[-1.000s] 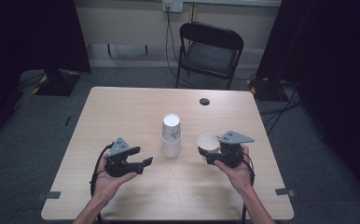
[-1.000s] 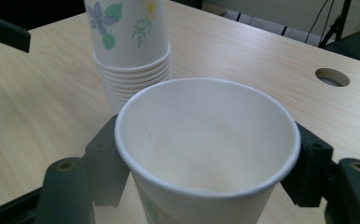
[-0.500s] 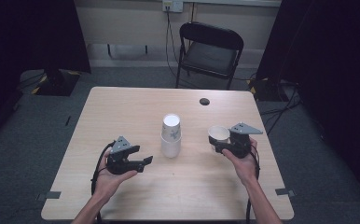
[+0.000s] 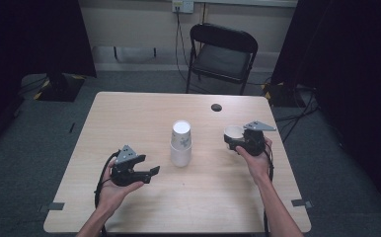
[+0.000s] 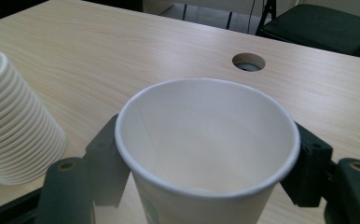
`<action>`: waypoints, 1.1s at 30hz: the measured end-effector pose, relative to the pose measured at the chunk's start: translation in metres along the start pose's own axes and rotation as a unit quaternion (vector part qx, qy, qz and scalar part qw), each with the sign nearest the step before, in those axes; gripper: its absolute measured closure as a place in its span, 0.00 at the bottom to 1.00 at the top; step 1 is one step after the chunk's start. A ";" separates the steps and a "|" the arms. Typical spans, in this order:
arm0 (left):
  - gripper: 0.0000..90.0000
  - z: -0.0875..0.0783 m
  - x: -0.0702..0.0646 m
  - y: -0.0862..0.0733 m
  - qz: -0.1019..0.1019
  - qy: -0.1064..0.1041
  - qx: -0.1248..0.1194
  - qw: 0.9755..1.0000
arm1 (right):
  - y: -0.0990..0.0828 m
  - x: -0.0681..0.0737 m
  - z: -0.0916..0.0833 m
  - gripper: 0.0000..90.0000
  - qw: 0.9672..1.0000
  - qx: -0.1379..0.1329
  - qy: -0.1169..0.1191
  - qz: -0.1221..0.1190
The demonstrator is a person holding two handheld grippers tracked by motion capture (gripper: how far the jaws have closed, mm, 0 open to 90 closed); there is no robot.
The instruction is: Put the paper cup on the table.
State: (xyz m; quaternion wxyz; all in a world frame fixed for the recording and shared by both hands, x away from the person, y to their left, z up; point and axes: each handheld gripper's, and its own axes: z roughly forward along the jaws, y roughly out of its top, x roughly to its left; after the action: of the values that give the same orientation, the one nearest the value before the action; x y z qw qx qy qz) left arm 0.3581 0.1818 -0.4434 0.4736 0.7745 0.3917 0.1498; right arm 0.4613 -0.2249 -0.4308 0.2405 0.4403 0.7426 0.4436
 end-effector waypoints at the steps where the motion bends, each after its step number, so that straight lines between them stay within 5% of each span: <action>1: 0.31 -0.001 0.000 -0.001 -0.001 0.001 0.001 1.000 | 0.000 0.000 0.003 0.32 1.000 0.003 -0.001 0.000; 15: 0.31 -0.005 0.005 -0.003 -0.003 0.011 -0.002 1.000 | -0.011 0.004 0.037 0.32 1.000 0.026 -0.010 0.004; 33: 0.31 -0.006 0.005 -0.003 -0.004 0.015 -0.005 1.000 | -0.026 0.005 0.028 0.28 0.999 0.040 -0.003 0.008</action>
State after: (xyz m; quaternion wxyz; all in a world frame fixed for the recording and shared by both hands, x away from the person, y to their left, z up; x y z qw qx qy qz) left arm 0.3564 0.1900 -0.4431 0.4723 0.7681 0.4012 0.1609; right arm 0.4686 -0.2140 -0.4670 0.2207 0.4570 0.7556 0.4142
